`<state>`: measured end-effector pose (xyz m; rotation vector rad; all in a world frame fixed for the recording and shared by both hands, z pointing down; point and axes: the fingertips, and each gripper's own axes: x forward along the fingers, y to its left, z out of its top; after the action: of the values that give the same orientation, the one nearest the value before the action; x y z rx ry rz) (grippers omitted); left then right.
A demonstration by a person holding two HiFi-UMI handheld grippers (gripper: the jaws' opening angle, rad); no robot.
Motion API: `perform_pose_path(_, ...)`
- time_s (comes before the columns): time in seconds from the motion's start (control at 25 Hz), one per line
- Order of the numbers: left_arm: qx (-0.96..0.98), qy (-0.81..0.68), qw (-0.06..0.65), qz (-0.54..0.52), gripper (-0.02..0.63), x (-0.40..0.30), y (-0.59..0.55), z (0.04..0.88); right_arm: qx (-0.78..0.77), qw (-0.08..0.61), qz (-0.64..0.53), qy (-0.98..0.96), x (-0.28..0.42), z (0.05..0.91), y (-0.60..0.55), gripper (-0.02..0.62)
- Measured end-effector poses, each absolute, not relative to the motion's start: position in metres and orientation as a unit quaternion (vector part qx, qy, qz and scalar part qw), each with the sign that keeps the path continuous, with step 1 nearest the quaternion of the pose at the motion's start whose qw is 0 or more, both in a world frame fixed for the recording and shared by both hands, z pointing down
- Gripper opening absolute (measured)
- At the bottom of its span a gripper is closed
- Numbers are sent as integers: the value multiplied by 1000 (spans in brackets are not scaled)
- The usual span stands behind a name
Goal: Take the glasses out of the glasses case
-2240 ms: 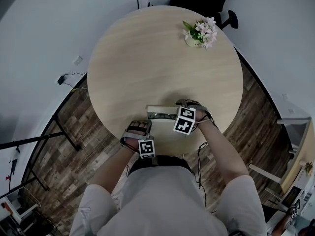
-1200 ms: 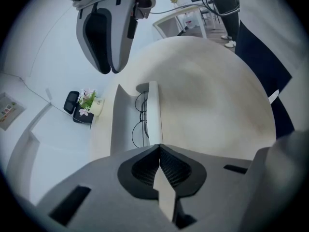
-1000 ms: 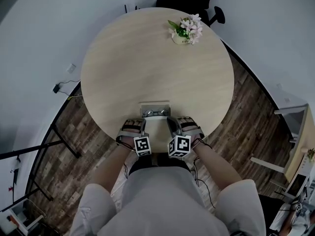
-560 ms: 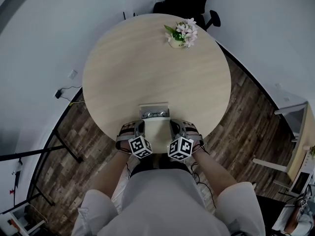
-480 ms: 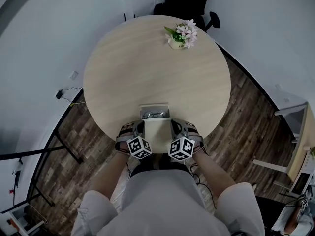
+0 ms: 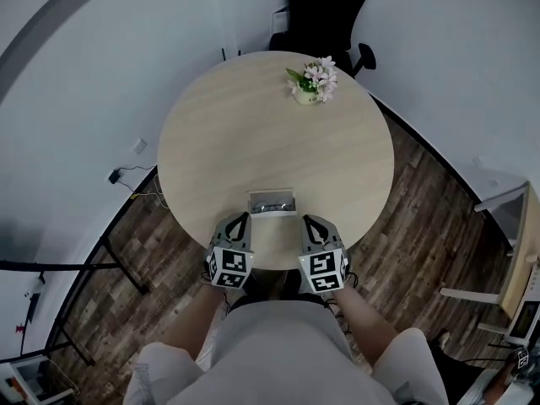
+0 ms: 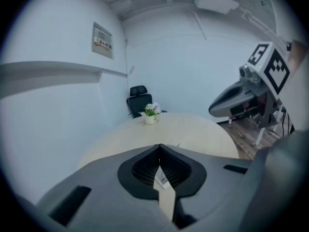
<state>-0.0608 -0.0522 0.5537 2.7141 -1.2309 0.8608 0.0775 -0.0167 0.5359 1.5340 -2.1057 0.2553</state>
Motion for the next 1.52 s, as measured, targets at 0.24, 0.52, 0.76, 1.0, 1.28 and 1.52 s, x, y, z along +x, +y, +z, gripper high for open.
perform_pose_path(0.24,883,-425,16,196,5,-73,-33,489,593,145,149,-778,79,497,5,14)
perform_pose_path(0.52,865,-475,59,146,5,-100,-22,467,630,92,147,-757,84,470,23,14)
perform_pose_path(0.76,873,-455,36,170,5,-94,-16,463,620,106,140,-765,76,473,19,14)
perform_pose_path(1.0,871,-459,46,167,5,-100,-17,461,583,165,104,-789,57,479,14,14)
perform_pose_path(1.28,869,-460,42,179,5,-104,-16,467,458,367,-69,-807,23,509,7,14)
perform_pose_path(1.52,869,-457,40,184,5,-104,-15,471,345,500,-156,-779,9,555,8,14)
